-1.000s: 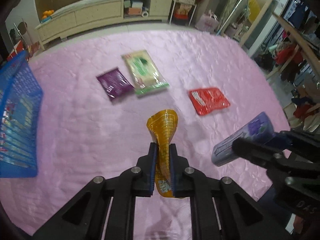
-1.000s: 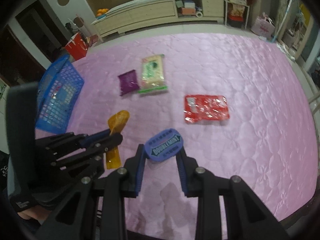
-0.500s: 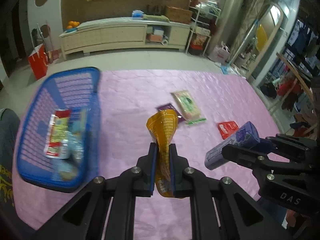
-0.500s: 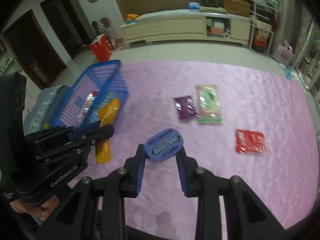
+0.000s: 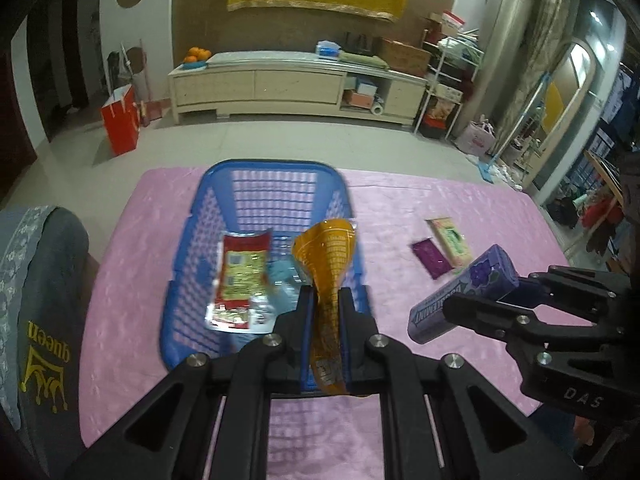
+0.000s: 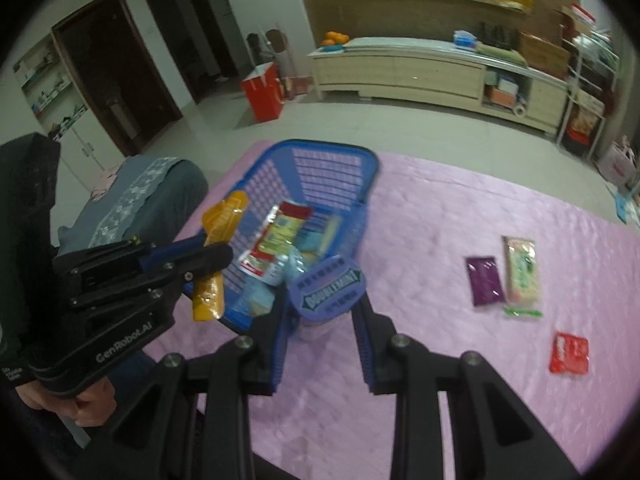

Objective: Organize snacks
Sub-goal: 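Carry the yellow bag with the left gripper while the right gripper carries the gum box to the basket, then open the left gripper to drop the yellow bag while the right gripper releases the gum box into the basket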

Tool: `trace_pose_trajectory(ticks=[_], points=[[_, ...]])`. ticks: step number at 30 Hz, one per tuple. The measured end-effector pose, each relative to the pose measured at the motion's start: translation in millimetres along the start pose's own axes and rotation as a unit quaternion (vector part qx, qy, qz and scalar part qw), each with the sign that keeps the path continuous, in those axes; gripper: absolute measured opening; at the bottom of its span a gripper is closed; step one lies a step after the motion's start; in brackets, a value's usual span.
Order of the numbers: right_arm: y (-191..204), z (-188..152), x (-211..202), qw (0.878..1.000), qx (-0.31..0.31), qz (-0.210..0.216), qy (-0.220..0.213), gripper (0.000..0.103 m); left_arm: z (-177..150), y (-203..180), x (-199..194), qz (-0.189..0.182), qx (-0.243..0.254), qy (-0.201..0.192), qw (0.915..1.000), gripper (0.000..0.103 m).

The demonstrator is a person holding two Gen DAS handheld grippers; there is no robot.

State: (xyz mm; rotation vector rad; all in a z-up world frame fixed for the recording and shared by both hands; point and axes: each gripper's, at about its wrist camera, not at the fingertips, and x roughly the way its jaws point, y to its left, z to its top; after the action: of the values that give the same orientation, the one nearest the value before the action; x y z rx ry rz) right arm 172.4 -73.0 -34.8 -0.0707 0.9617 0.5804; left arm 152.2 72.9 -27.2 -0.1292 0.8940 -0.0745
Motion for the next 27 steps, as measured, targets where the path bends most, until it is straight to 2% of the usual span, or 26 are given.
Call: trace_pose_trajectory(ticks=[6, 15, 20, 24, 27], points=[[21, 10, 32, 1.0, -0.016, 0.006, 0.017, 0.035, -4, 39, 21, 0.004, -0.019, 0.019, 0.9996, 0.011], [30, 14, 66, 0.999, -0.018, 0.002, 0.047, 0.035, -8, 62, 51, 0.005, -0.022, 0.042, 0.9988, 0.015], [32, 13, 70, 0.998, -0.019, -0.002, 0.053, 0.035, -8, 68, 51, 0.008, -0.028, 0.035, 0.999, 0.033], [35, 14, 67, 0.998, -0.021, -0.003, 0.052, 0.035, -7, 67, 46, 0.023, -0.014, 0.032, 0.9991, 0.055], [37, 14, 64, 0.998, -0.023, -0.003, 0.05, 0.035, -8, 67, 37, 0.026, -0.008, 0.017, 0.9995, 0.058]])
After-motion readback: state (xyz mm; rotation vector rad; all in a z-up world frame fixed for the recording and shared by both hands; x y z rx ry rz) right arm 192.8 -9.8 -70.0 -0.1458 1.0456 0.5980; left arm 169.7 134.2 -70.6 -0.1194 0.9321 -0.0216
